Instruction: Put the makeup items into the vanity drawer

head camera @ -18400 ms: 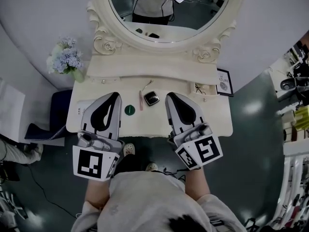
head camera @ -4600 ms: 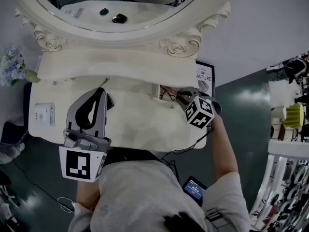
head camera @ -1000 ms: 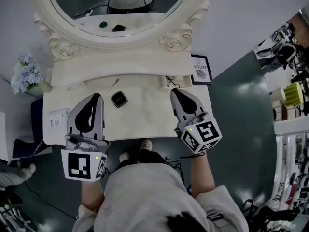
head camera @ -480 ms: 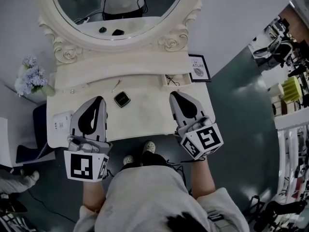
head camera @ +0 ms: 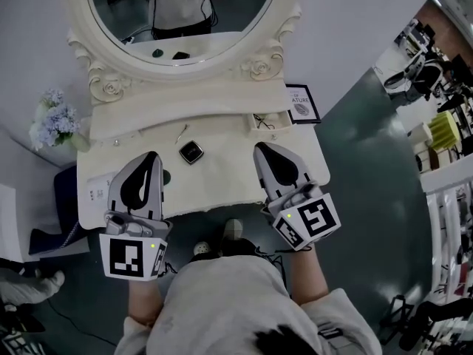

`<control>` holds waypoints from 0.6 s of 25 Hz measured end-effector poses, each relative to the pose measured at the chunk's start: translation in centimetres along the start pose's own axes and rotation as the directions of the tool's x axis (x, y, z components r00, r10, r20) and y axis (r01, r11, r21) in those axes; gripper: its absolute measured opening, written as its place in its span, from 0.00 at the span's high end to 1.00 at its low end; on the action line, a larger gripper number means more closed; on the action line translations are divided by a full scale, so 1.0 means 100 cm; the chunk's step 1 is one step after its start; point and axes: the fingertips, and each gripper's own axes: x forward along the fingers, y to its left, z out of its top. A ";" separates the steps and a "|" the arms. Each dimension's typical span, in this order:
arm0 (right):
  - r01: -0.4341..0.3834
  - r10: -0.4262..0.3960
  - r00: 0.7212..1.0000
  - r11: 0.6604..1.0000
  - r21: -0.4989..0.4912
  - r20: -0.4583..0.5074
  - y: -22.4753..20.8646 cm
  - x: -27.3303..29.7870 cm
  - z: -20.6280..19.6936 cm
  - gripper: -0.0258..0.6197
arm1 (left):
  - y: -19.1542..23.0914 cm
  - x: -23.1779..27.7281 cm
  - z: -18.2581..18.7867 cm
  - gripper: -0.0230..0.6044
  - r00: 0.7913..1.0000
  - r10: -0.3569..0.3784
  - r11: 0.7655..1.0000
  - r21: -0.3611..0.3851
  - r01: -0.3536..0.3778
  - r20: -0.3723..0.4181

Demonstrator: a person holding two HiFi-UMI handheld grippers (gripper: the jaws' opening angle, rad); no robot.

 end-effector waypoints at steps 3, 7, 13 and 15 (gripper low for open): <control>0.008 -0.008 1.000 1.000 -0.002 0.013 0.008 -0.005 0.005 0.92 | 0.001 -0.007 0.003 0.94 1.000 -0.006 1.000 0.002 0.006 0.007; 0.019 -0.019 0.999 1.000 -0.003 0.026 0.016 -0.011 0.009 0.92 | 0.002 -0.015 0.006 0.94 1.000 -0.011 1.000 0.005 0.011 0.013; 0.035 -0.034 0.998 0.999 -0.010 0.044 0.029 -0.017 0.015 0.92 | 0.003 -0.027 0.010 0.94 1.000 -0.023 1.000 0.007 0.023 0.019; 0.039 -0.038 0.998 0.999 -0.010 0.049 0.033 -0.019 0.015 0.92 | 0.003 -0.030 0.011 0.94 0.999 -0.027 1.000 0.011 0.027 0.022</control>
